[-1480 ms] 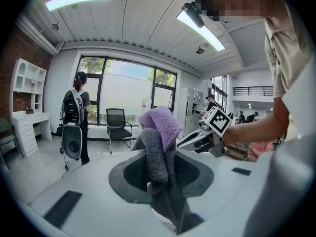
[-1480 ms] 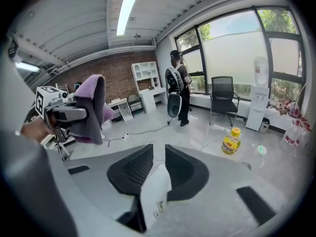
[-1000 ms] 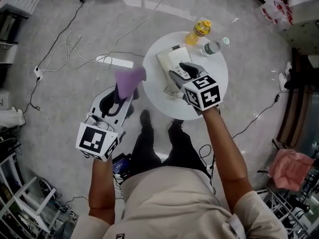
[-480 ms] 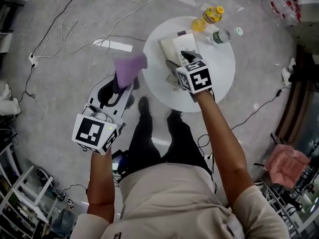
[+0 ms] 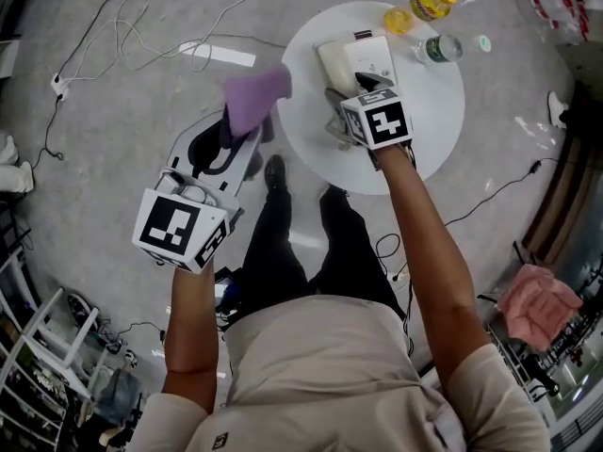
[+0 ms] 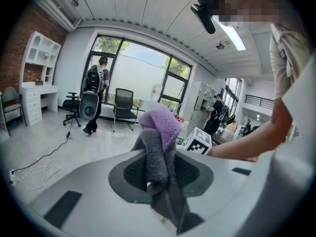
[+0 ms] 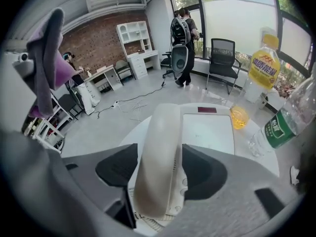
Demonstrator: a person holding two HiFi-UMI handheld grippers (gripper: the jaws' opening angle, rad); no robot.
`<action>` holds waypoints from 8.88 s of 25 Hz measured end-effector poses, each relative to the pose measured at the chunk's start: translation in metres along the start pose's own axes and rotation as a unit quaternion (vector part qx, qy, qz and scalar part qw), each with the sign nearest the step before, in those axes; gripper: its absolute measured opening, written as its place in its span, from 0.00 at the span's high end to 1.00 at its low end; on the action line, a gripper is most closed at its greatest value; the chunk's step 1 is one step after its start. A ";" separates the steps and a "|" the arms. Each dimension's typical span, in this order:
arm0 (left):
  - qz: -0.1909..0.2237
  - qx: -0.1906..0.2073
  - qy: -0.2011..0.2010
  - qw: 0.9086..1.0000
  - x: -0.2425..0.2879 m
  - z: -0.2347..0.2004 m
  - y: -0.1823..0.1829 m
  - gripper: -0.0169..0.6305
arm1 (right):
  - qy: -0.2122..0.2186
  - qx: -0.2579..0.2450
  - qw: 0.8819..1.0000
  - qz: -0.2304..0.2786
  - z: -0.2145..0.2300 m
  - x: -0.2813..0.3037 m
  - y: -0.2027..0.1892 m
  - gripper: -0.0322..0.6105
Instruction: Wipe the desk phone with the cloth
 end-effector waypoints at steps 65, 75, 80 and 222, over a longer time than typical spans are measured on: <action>-0.018 0.016 -0.196 0.980 0.062 0.070 0.020 0.82 | 0.565 0.294 0.729 0.253 -0.037 -0.133 -0.026 0.63; -0.028 0.025 -0.295 0.955 0.047 0.084 0.012 0.83 | 0.566 0.271 0.736 0.253 -0.025 -0.139 -0.014 0.63; -0.002 -0.009 -0.289 0.957 0.043 0.074 0.024 0.83 | 0.584 0.261 0.727 0.251 -0.034 -0.143 -0.005 0.63; 0.103 0.091 0.009 0.990 -0.179 0.073 0.086 0.83 | 0.013 0.001 0.980 0.197 -0.021 -0.175 0.036 0.96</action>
Point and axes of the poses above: the fingertips, and each gripper's own axes: x forward along the fingers, z to its right, y out of its top, the point moved 8 cm from there along -x, backward along the fingers, and after that the axes turned 9 degrees about -z, right-handed, at the moved point
